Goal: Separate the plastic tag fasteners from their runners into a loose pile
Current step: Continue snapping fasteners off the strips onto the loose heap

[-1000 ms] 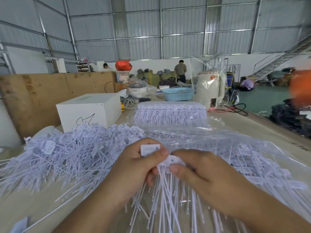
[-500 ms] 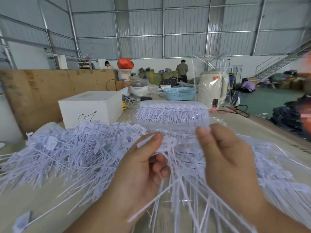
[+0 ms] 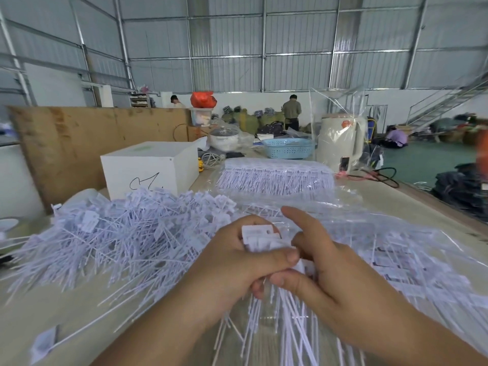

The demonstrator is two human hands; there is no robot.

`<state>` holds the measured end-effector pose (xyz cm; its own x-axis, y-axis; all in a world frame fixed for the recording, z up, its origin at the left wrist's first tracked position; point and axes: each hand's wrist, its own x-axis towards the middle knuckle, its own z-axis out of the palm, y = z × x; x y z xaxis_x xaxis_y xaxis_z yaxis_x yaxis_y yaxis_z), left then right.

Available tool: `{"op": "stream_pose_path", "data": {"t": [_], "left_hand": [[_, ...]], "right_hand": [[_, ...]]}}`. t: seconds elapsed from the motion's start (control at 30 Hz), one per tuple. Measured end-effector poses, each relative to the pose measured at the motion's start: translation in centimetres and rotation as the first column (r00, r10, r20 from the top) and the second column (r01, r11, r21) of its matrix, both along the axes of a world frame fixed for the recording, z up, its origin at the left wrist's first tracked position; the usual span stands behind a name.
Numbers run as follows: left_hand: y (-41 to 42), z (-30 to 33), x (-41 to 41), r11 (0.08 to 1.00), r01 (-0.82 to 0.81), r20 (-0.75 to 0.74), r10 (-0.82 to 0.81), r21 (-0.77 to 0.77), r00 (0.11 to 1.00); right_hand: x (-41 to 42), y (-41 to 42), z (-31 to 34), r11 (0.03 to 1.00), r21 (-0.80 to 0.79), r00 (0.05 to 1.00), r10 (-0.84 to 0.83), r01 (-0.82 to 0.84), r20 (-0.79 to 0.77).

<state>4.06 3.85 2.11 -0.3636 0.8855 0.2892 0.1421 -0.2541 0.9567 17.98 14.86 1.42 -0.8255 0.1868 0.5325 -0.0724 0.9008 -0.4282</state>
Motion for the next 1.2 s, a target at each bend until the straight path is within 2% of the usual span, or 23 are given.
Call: {"op": "stream_pose_path", "data": {"t": [0.2,0.33,0.47,0.57,0.67,0.83,1.0,1.13,1.2], "left_hand": [[-0.1,0.0,-0.2,0.998,0.022,-0.007,-0.022,-0.057,1.0],[-0.5,0.4,-0.5,0.99,0.124,-0.05,-0.128,-0.072,0.991],[-0.7,0.6,-0.6,1.0,0.022,-0.112,-0.023,-0.006,0.993],[-0.6,0.7,-0.9,0.997,-0.03,-0.068,0.035,0.072,0.997],[-0.4,0.6,-1.0,0.996,-0.038,-0.058,0.043,0.083,0.997],[0.0,0.3,-0.5,0.988,0.003,0.03,-0.008,0.152,1.0],[-0.1,0.7,0.3,0.969,-0.045,0.109,0.018,0.244,0.994],[-0.1,1.0,1.3,0.945,-0.051,0.175,-0.007,0.324,0.984],[0.1,0.8,1.7,0.936,-0.083,0.24,-0.001,0.341,0.971]], "right_hand": [[-0.1,-0.3,0.1,1.0,0.01,0.999,-0.011,0.011,0.039],[0.0,-0.6,0.2,0.999,0.038,0.999,-0.004,0.003,0.032],[0.1,0.1,0.3,0.997,-0.011,0.997,0.073,-0.073,0.03],[0.5,1.2,1.0,0.998,0.016,0.99,0.056,-0.059,0.126],[0.8,2.0,0.8,0.998,-0.01,0.99,0.055,-0.054,0.133],[0.5,1.6,0.4,1.0,-0.023,0.999,-0.022,0.021,-0.045],[-0.3,-0.1,-0.2,0.979,-0.196,0.96,-0.106,0.055,-0.26],[-0.7,-2.0,-0.8,0.965,-0.255,0.902,-0.17,0.07,-0.396],[-0.8,-2.5,-0.6,0.931,-0.362,0.869,-0.209,0.037,-0.448]]}}
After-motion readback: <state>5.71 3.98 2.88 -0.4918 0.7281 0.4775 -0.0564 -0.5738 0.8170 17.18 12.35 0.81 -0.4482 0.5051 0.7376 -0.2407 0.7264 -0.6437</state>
